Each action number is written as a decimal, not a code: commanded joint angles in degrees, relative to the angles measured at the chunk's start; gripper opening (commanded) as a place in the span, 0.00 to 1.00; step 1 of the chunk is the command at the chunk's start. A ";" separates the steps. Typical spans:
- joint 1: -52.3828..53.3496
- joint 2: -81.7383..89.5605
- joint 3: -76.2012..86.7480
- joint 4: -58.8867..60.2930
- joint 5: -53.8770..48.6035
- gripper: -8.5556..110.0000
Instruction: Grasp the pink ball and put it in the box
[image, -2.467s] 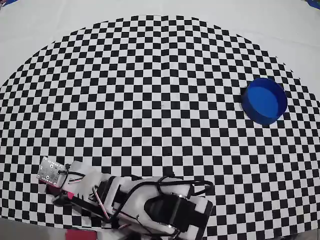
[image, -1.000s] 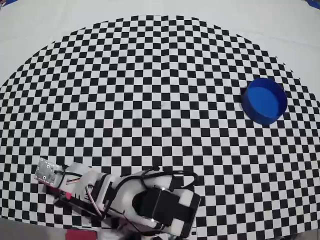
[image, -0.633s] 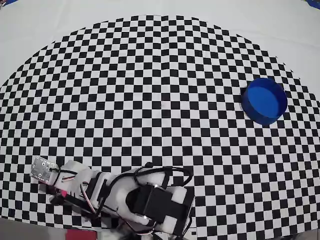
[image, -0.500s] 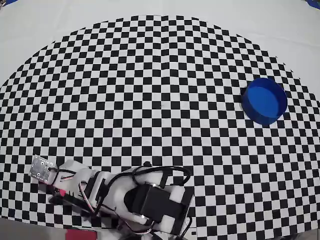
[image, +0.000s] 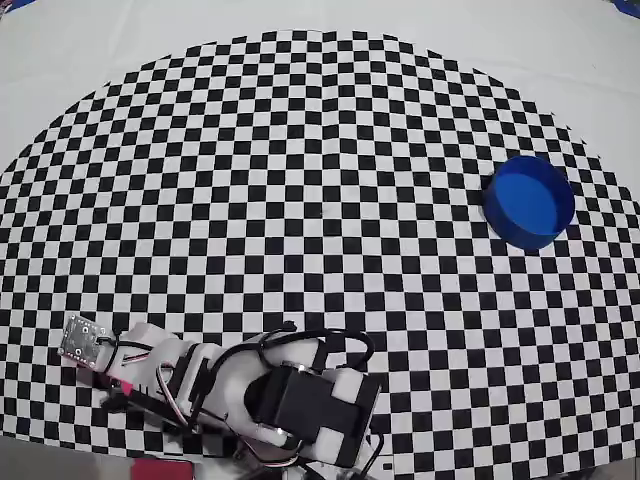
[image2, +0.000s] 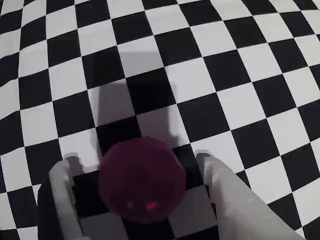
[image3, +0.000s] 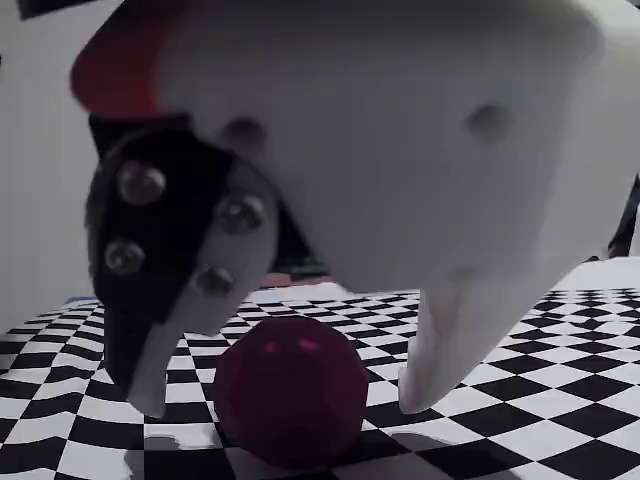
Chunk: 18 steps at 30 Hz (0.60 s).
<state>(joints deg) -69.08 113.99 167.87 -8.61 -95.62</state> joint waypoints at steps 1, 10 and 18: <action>-0.70 -0.88 -2.20 -1.32 -0.44 0.33; -0.88 -2.02 -2.90 -1.67 -0.44 0.33; -0.88 -2.37 -3.16 -1.76 -0.44 0.33</action>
<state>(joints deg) -69.61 111.97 167.87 -9.32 -95.62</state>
